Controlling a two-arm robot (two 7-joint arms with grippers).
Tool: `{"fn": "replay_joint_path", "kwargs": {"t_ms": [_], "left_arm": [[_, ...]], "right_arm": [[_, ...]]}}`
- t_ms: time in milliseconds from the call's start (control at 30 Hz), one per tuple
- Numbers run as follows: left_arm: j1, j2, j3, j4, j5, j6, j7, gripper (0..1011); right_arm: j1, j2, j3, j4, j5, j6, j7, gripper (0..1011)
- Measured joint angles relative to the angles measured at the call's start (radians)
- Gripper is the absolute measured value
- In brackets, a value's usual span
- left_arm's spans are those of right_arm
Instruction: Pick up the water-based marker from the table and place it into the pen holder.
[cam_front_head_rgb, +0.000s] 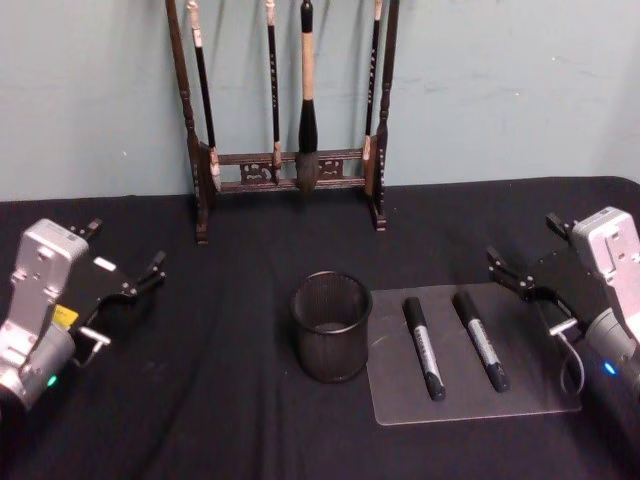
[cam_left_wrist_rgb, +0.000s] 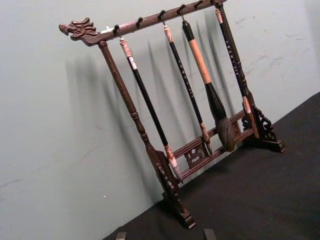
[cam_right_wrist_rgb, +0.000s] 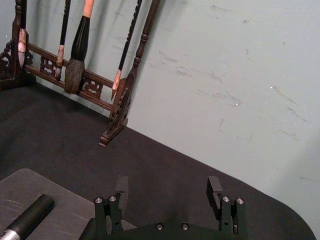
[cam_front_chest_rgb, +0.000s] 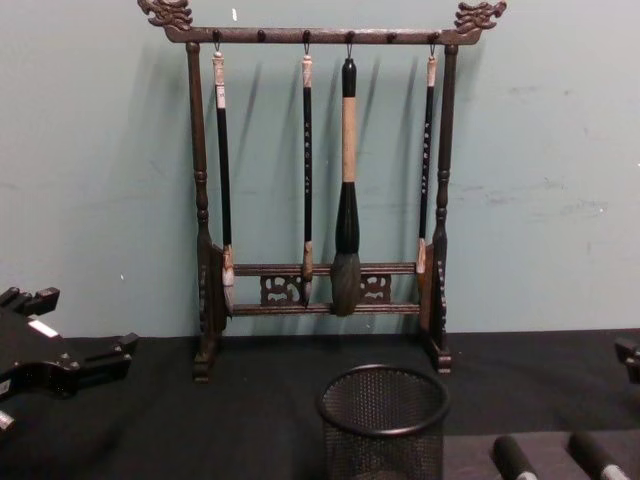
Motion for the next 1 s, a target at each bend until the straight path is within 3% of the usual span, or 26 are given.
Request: {"fn": "replay_joint_path", "kwargs": {"t_ms": [1000], "left_arm": [[0.000, 0.000, 0.000, 0.000, 0.000, 0.000, 0.000, 1001]], "right_arm": [[0.000, 0.000, 0.000, 0.000, 0.000, 0.000, 0.000, 1002]]}}
